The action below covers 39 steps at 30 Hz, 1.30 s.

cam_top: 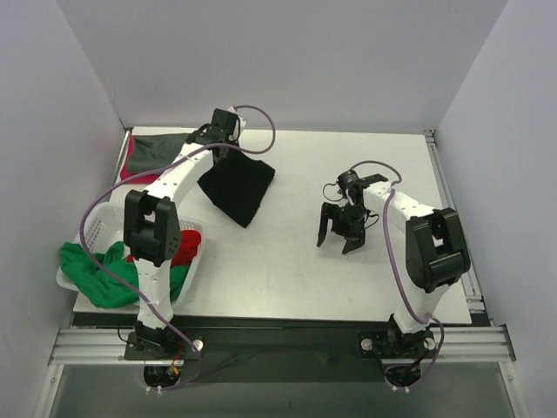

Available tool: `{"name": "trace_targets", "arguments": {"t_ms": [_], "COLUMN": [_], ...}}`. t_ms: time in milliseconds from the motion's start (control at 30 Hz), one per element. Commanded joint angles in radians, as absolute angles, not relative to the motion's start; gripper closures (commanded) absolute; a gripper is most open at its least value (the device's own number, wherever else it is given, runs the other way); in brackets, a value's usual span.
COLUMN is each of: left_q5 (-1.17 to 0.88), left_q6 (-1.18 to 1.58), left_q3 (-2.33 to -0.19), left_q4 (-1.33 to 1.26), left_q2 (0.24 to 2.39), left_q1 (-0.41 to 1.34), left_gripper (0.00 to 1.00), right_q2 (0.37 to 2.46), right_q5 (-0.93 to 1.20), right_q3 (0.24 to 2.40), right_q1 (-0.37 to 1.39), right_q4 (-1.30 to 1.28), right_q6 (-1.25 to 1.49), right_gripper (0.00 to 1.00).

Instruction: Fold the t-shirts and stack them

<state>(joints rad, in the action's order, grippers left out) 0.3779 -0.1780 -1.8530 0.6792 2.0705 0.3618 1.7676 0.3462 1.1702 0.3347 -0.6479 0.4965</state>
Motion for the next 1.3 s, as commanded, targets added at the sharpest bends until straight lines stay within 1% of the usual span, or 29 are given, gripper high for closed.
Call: {"name": "trace_targets", "arguments": {"t_ms": [0,267,400,533,1267], "left_q5": [0.414,0.391,0.367,0.345,0.178], "left_q6": [-0.25,-0.304,-0.318,-0.337,-0.238], "left_q3": [-2.006,-2.255,-2.419,-2.485,-2.497], "left_q4": [0.673,0.747,0.795,0.813,0.808], "left_q2": [2.054,2.143,2.195,2.223,2.163], "left_q1": [0.331,0.278,0.255,0.232,0.08], "left_gripper": [1.0,1.0,1.0,1.0,1.0], "right_q2": [1.715,1.717,1.71,1.704,1.703], "right_q5": [0.33,0.328,0.325,0.319,0.307], "right_q3": [1.161,1.149,1.131,1.111,1.074], "right_q1": [0.333,0.334,0.334,0.333,0.356], "right_q4": [-0.706,-0.721,-0.723,-0.721,-0.719], "right_q6": [0.489,0.494,0.497,0.499,0.502], "right_gripper": [0.23,0.23,0.23,0.23,0.23]}}
